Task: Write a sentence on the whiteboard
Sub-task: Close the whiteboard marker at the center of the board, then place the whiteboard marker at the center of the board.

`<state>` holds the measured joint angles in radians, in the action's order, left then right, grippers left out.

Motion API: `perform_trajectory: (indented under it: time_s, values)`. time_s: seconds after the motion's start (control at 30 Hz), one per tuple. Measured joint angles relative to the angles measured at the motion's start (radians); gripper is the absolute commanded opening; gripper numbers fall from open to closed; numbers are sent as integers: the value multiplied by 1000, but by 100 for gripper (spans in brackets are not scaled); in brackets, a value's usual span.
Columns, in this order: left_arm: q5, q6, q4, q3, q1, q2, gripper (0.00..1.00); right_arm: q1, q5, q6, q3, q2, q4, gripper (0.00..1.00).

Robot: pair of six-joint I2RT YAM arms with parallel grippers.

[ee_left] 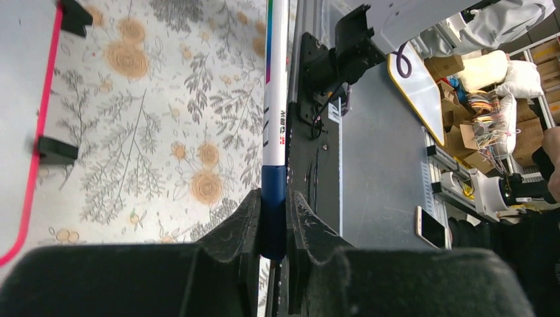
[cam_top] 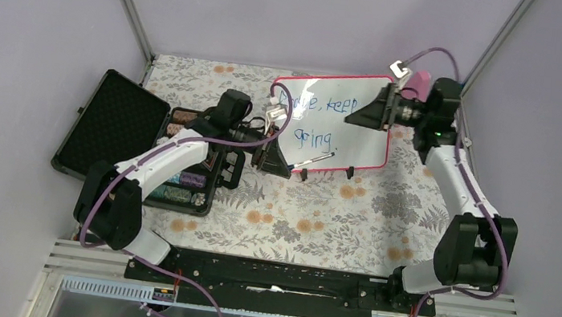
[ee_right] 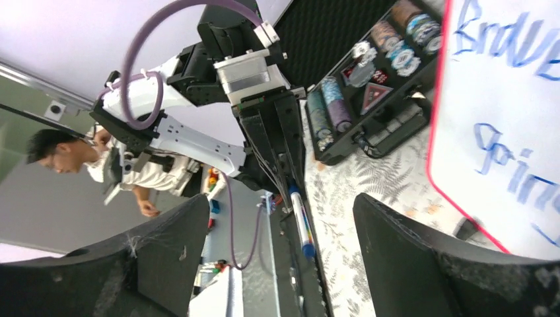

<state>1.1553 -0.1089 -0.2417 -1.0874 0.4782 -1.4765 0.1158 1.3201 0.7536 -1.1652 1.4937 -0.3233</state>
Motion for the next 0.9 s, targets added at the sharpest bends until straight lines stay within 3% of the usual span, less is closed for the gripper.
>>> perform_trajectory:
  time_s: [0.13,0.2,0.23,0.37,0.47,0.6,0.67,0.73,0.9]
  values:
    - [-3,71,-137,-24,-6,-15,0,-145,95,-29,-20,-42,20,79]
    - [-1,89,-180,-42,-7,-35,0,-178,136,47,-10,-58,-63,75]
    - [0,93,-192,-45,-7,-43,0,-183,151,118,0,-62,-137,75]
    - [5,101,-240,-46,-7,-58,0,-187,201,649,19,-11,-701,72]
    - [10,101,-242,-45,-7,-59,0,-193,217,923,15,45,-938,70]
    - [11,80,-227,-42,-7,-56,0,-214,218,1144,30,79,-1072,71]
    - [11,73,-219,-35,-7,-50,0,-227,208,1216,55,84,-1106,76]
    - [12,62,-210,-24,-7,-39,0,-237,195,1258,91,82,-1127,81]
    - [13,40,-187,6,-7,-7,0,-263,153,1291,236,41,-1133,81]
